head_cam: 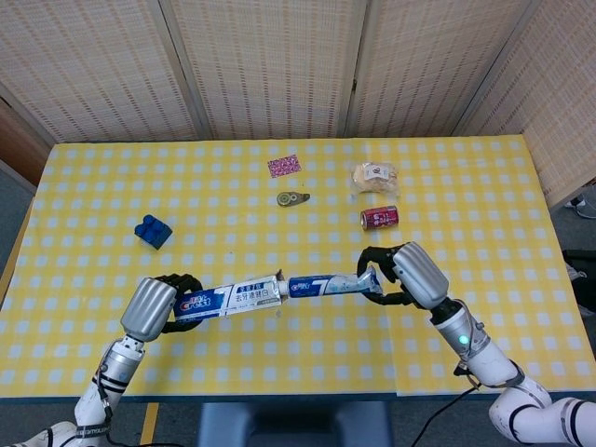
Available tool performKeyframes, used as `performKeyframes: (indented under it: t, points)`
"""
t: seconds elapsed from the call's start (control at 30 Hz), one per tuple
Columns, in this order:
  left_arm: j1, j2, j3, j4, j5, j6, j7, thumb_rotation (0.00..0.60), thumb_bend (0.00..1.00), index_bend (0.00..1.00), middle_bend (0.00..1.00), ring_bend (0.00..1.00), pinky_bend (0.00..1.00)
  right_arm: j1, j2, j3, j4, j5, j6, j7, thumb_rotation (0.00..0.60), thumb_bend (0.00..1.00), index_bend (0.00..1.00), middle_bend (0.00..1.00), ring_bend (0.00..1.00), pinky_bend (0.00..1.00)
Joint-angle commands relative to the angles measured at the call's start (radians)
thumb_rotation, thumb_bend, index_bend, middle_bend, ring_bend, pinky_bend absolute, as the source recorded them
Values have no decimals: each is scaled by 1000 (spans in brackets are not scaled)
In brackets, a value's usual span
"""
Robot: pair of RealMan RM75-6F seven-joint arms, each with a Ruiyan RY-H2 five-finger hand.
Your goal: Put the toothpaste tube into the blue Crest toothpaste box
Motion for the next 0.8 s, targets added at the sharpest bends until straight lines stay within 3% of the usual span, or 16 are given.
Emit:
performKeyframes:
  t: [0.03,0.3,0.43,0.63,0.73,0.8]
  points:
    - [-3,3,-6,-22,2,3,4,600,206,629,745,593,677,8,-9,4,3,2,-7,1,600,442,863,660,801,768]
    - [-20,-28,-14,-70,-3,-17,-9,600,206,630,745,593,677,39,-35,23,-10,26,-46,35,600,442,855,653,789,756]
    - [-21,-24,-9,-81,-11,-28,-8,600,205,624,745,593,677,46,-31,25,-36,22,-46,97,600,442,597,582,723,676]
    - [-23,-34,-11,-87,-4,-20,-29,600,205,622,745,592,676,69,-30,40,-119,78,-104,225,600,442,323,501,656,591]
    - [-15,-36,-8,-89,9,0,-29,600,205,620,745,592,674,93,1,31,-153,71,-161,315,600,442,15,286,467,379]
    - [-13,-36,-9,-92,8,4,-33,600,205,619,745,591,674,102,20,30,-164,68,-179,351,600,442,0,179,340,247]
